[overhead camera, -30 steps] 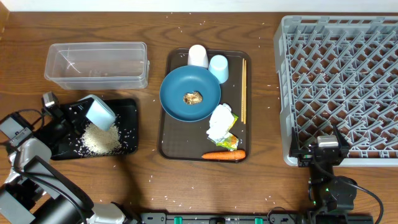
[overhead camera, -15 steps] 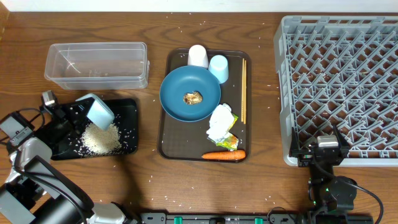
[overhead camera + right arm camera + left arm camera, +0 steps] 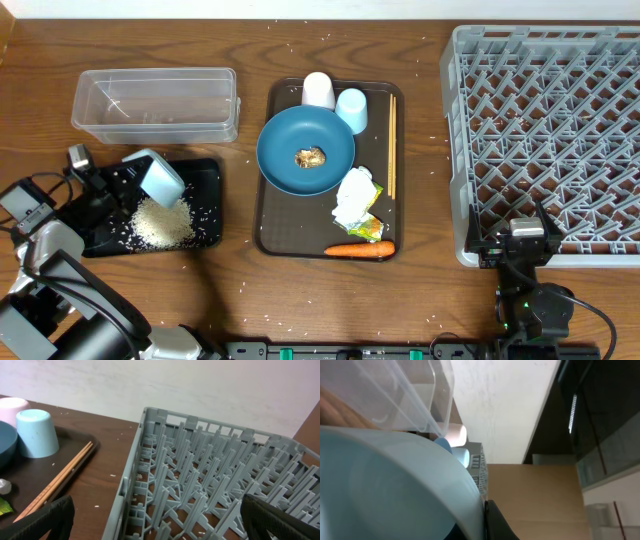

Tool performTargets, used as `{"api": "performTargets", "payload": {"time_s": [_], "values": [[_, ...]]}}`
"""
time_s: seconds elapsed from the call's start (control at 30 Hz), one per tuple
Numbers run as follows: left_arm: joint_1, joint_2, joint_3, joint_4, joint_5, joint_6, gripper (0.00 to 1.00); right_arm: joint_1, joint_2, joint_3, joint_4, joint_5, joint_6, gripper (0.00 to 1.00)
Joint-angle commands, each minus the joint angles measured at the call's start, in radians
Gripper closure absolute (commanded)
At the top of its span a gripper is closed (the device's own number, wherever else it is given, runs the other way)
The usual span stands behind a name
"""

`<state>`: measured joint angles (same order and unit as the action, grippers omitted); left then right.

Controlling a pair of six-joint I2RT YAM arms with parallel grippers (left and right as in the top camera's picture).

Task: Sort waste into correct bins and load items into the dishwasher rack
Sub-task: 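Tilt the bowl with the left gripper to pour rice onto the black tray, then carry the emptied bowl back toward the brown tray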

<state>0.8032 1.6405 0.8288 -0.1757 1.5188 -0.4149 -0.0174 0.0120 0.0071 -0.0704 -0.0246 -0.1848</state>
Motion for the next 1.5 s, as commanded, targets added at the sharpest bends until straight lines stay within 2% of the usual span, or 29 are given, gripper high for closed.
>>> {"api": "performTargets", "payload": {"time_s": [0.0,0.07,0.13,0.23,0.3,0.57,0.63,0.67,0.73,0.77,0.8,0.87,0.93,0.97,1.07,1.1,1.17,1.3,1.47], "values": [[-0.01,0.001,0.006,-0.035,0.054,-0.042,0.94,-0.008,-0.006,-0.001,-0.005,0.009,0.004,0.01],[-0.016,0.0,0.006,0.014,0.038,0.057,0.94,-0.008,-0.006,-0.001,-0.005,0.009,0.004,0.01],[-0.018,-0.001,0.006,-0.036,0.054,-0.026,0.94,-0.008,-0.006,-0.001,-0.005,0.009,0.004,0.01],[-0.026,-0.002,0.006,-0.001,0.051,0.024,0.94,-0.008,-0.006,-0.001,-0.005,0.009,0.004,0.01],[-0.029,-0.003,0.006,-0.018,0.054,-0.057,0.94,-0.008,-0.006,-0.001,-0.005,0.009,0.004,0.01],[-0.037,-0.022,0.006,-0.013,0.055,-0.035,0.94,-0.008,-0.006,-0.001,-0.005,0.009,0.004,0.01],[-0.039,-0.052,0.006,-0.092,0.055,-0.095,0.94,-0.008,-0.006,-0.001,-0.005,0.009,0.004,0.01],[-0.042,-0.076,0.006,-0.121,0.055,-0.071,0.94,-0.008,-0.006,-0.001,-0.005,0.009,0.004,0.01],[-0.043,-0.13,0.006,-0.095,0.039,0.062,0.94,-0.008,-0.006,-0.001,-0.005,0.009,0.004,0.01],[-0.042,-0.152,0.006,-0.074,-0.003,0.112,0.94,-0.008,-0.006,-0.001,-0.005,0.009,0.004,0.01],[-0.042,-0.173,0.006,-0.081,-0.087,0.112,0.94,-0.008,-0.006,-0.001,-0.005,0.009,0.004,0.01],[-0.042,-0.189,0.006,-0.095,-0.079,-0.046,0.94,-0.008,-0.006,-0.001,-0.005,0.009,0.004,0.01],[-0.043,-0.195,0.006,0.008,0.019,-0.034,0.94,-0.008,-0.006,-0.001,-0.005,0.009,0.004,0.01],[-0.043,-0.195,0.006,0.066,0.016,-0.018,0.94,-0.008,-0.006,-0.001,-0.005,0.009,0.004,0.01],[-0.046,-0.198,0.006,0.088,0.055,-0.232,0.94,-0.008,-0.006,-0.001,-0.005,0.009,0.004,0.01],[-0.054,-0.21,0.006,0.083,0.055,-0.237,0.94,-0.008,-0.006,-0.001,-0.005,0.009,0.004,0.01],[-0.071,-0.232,0.006,0.116,0.054,-0.163,0.94,-0.008,-0.006,-0.001,-0.005,0.009,0.004,0.01],[-0.11,-0.286,0.006,0.119,0.046,-0.174,0.94,-0.008,-0.006,-0.001,-0.005,0.009,0.004,0.01],[-0.183,-0.386,0.006,0.093,-0.107,-0.19,0.94,-0.008,-0.006,-0.001,-0.005,0.009,0.004,0.01]]}}
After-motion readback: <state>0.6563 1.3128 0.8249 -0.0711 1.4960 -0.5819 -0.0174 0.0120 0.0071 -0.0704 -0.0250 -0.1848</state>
